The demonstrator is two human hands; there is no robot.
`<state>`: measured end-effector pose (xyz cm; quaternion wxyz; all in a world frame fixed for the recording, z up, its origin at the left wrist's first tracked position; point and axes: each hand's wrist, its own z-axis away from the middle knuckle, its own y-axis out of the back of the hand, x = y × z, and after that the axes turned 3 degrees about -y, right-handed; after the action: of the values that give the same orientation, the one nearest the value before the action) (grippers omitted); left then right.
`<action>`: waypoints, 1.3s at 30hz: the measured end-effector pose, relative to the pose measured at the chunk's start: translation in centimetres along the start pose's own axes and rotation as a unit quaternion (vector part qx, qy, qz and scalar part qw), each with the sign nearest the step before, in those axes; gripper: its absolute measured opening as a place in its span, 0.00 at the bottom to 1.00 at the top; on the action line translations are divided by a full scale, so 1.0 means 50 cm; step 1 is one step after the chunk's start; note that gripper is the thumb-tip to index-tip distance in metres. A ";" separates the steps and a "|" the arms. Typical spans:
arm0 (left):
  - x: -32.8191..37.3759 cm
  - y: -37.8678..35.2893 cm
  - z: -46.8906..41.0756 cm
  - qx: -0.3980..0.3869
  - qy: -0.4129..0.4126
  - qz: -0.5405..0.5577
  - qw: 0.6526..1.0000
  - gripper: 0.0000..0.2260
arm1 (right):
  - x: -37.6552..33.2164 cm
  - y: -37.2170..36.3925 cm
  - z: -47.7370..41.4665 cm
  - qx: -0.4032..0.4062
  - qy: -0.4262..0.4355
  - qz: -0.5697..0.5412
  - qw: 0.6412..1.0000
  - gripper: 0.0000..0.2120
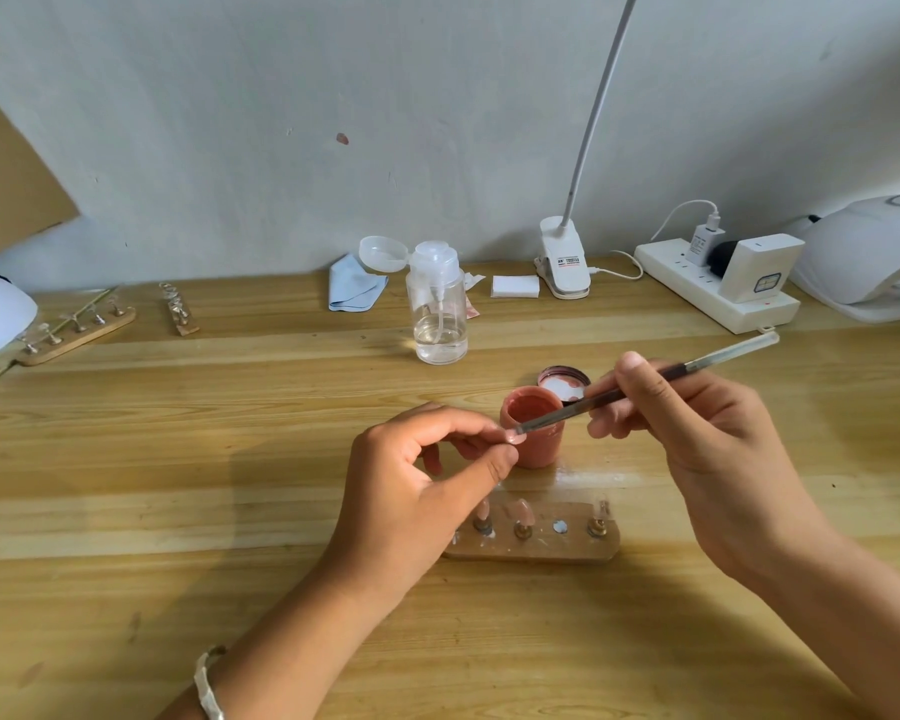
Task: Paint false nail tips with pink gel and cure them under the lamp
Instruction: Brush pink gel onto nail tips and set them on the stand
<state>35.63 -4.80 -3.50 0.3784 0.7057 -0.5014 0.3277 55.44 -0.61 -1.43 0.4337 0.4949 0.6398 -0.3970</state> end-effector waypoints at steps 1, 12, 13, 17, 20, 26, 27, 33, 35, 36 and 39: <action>-0.001 0.000 0.001 0.001 0.001 0.003 1.000 0.08 | 0.000 0.001 -0.002 0.014 -0.007 -0.001 1.000 0.14; 0.001 0.001 -0.001 -0.003 0.001 -0.005 1.000 0.08 | -0.002 -0.002 0.000 0.007 -0.008 -0.020 1.000 0.14; 0.001 0.001 -0.001 -0.003 0.002 0.000 1.000 0.08 | -0.002 -0.001 0.000 0.009 -0.007 -0.019 1.000 0.14; 0.000 0.001 0.001 -0.005 0.002 0.011 1.000 0.08 | 0.000 0.003 -0.006 0.046 -0.012 -0.012 0.999 0.14; 0.000 0.000 0.001 -0.006 0.005 0.005 1.000 0.07 | 0.001 0.003 -0.004 0.037 -0.007 -0.020 0.999 0.14; 0.000 0.000 0.001 -0.002 0.009 0.001 1.000 0.07 | 0.001 0.000 -0.001 0.022 -0.014 -0.002 1.000 0.15; 0.000 0.000 0.001 -0.001 0.011 0.003 1.000 0.07 | 0.000 0.002 -0.004 0.039 -0.019 -0.001 0.999 0.15; 0.002 -0.001 0.001 0.003 0.011 0.002 1.000 0.08 | 0.001 0.004 -0.004 0.035 -0.012 -0.017 0.999 0.14; 0.002 0.000 0.001 0.001 0.011 -0.001 1.000 0.07 | 0.002 -0.001 0.001 0.005 -0.006 -0.016 1.000 0.14; 0.002 0.000 0.001 0.001 0.011 0.000 1.000 0.07 | 0.002 -0.002 0.001 0.000 -0.006 -0.012 1.000 0.14; 0.001 0.000 0.001 0.001 0.014 0.003 1.000 0.06 | 0.003 0.004 -0.003 0.034 -0.018 -0.007 0.999 0.15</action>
<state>35.66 -4.88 -3.50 0.3836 0.7002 -0.4975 0.3392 55.58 -0.37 -1.51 0.4246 0.4977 0.6217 -0.4306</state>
